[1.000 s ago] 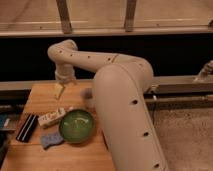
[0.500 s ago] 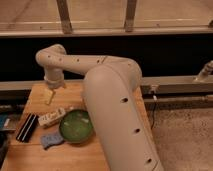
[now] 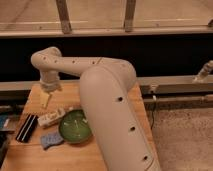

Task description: Place the bottle in the ceramic bowl

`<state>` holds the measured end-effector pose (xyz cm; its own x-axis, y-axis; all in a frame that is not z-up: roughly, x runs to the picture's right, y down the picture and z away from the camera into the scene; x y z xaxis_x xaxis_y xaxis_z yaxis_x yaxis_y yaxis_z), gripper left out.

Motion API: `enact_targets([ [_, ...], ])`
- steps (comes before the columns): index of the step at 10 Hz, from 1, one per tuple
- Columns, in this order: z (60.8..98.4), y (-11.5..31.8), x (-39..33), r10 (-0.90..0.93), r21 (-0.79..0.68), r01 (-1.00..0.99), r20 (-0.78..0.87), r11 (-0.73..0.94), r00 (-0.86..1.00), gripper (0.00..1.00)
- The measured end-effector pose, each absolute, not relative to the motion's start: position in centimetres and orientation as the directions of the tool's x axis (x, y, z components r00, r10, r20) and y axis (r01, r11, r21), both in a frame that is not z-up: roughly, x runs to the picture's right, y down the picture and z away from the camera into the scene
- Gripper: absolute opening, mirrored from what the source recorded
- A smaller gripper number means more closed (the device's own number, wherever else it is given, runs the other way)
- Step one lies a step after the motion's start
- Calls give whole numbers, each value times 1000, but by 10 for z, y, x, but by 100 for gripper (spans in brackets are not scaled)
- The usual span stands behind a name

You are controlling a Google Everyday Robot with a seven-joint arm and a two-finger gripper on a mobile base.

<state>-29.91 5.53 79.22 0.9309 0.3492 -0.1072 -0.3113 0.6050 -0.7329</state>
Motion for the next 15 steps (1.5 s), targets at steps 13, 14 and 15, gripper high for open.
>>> enact_targets([
  [13,826,131,-301,345,-730,-337,-147,594,927,80],
  [14,828,135,-303,340,-728,-333,-145,599,929,80],
  [15,829,139,-305,337,-727,-331,-144,602,930,80],
])
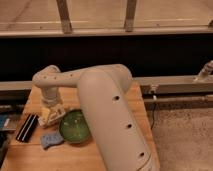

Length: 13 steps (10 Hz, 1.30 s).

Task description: Place the bottle in the ceramic bowl

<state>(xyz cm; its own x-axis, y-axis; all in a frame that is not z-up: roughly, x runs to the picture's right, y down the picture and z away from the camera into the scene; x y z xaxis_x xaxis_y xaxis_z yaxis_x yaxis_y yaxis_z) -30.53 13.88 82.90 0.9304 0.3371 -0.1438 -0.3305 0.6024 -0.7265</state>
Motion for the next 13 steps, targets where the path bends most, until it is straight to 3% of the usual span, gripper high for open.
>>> enact_targets([
  [7,866,162,-318,284,-766,-294,-151,571,947,80],
  [10,870,166,-315,253,-781,-277,-158,559,955,58],
  [13,863,158,-315,247,-767,-262,-140,585,959,26],
])
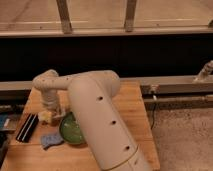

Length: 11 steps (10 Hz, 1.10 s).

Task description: Place the bottle in the ceramic bowl

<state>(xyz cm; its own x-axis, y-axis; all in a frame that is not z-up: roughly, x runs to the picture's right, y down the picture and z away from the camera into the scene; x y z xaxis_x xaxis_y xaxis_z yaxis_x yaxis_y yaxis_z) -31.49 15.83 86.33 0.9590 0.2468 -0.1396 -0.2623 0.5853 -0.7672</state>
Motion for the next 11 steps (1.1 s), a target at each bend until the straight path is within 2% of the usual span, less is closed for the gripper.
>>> enact_targets([
  [2,858,155,-318,246,-760,-254,-128,598,961,6],
  [3,857,153,-318,249,-758,-252,-122,602,961,1],
  [7,854,134,-322,269,-733,-249,-94,633,959,0],
  [11,850,62,-308,303,-666,-282,-88,690,949,0],
])
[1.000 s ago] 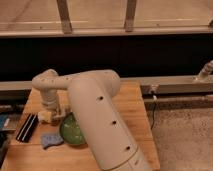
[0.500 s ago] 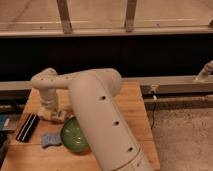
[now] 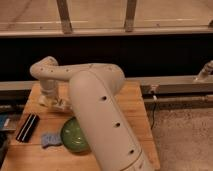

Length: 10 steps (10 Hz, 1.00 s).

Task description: Place the bottle in the ceramic bowl

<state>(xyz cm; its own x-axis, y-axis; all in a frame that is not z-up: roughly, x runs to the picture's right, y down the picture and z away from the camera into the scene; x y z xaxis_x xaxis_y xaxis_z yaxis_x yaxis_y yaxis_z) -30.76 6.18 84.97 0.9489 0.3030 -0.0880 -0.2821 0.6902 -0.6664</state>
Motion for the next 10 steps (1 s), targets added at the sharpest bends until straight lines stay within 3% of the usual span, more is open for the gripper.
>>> enact_targets([
  [2,844,46,-291,344,-655,-313,-85,688,935,0],
  [10,807,56,-186,496,-640,-497,-203,586,844,0],
])
